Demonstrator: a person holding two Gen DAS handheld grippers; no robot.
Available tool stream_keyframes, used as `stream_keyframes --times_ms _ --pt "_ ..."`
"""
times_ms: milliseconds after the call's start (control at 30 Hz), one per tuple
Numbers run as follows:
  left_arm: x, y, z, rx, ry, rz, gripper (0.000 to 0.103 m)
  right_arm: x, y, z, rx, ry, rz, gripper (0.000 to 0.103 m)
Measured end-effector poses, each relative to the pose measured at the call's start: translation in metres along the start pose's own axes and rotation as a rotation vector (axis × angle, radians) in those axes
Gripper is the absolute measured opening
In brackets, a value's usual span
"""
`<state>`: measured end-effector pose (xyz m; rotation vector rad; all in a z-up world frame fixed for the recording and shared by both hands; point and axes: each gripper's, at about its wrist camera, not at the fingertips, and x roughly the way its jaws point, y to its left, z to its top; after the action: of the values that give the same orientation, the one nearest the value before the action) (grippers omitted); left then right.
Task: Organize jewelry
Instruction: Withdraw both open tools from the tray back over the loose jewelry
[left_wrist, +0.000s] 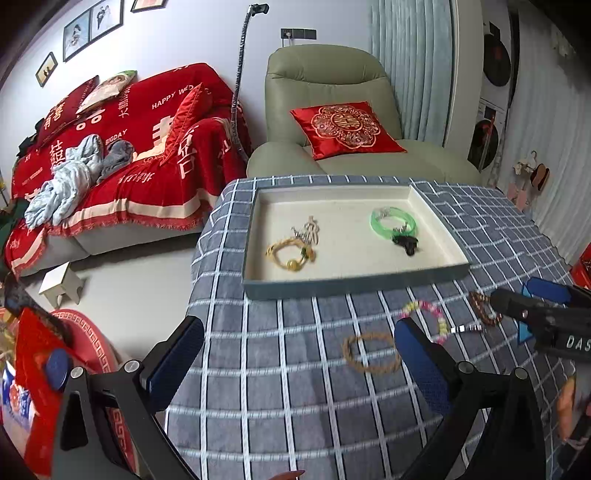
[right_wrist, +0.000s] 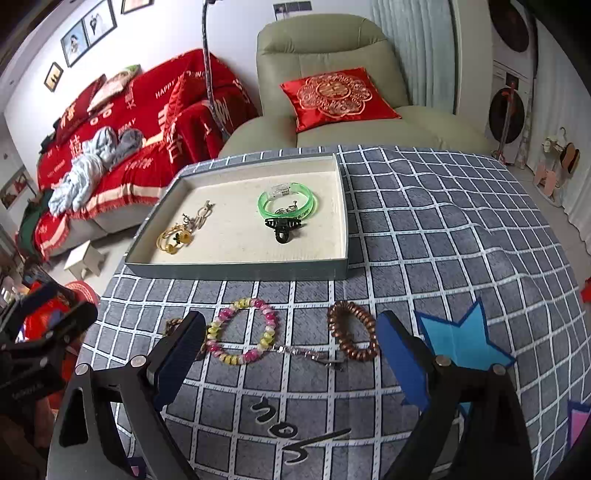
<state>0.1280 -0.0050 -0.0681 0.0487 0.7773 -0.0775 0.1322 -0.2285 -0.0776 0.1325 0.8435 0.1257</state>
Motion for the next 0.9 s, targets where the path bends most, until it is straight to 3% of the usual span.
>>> stream_keyframes --times_ms 67,100,233,333,467,900 --pt "-0.005 -0.001 -0.007 0.011 0.004 0.012 0.103 -0.002 0.000 -0.004 0.011 -0.009 0.014 0.096" --pt "-0.009 -0.001 -0.010 0.013 0.004 0.017 0.103 -0.002 0.000 -0.006 0.013 -0.010 0.015 0.102" --pt "-0.017 -0.002 -0.017 0.014 0.008 0.017 0.103 -0.008 0.003 -0.010 0.009 -0.043 0.029 0.103" --pt "-0.024 -0.004 -0.019 0.026 -0.009 0.033 0.103 -0.010 0.006 -0.009 -0.002 -0.022 0.035 0.103" --pt "-0.028 -0.008 -0.021 0.023 -0.013 0.042 0.103 -0.014 0.012 -0.010 -0.051 -0.006 -0.011 0.103" --pt "-0.013 -0.027 -0.035 0.034 0.060 -0.017 0.103 -0.024 -0.003 -0.023 -0.082 0.003 0.013 0.103"
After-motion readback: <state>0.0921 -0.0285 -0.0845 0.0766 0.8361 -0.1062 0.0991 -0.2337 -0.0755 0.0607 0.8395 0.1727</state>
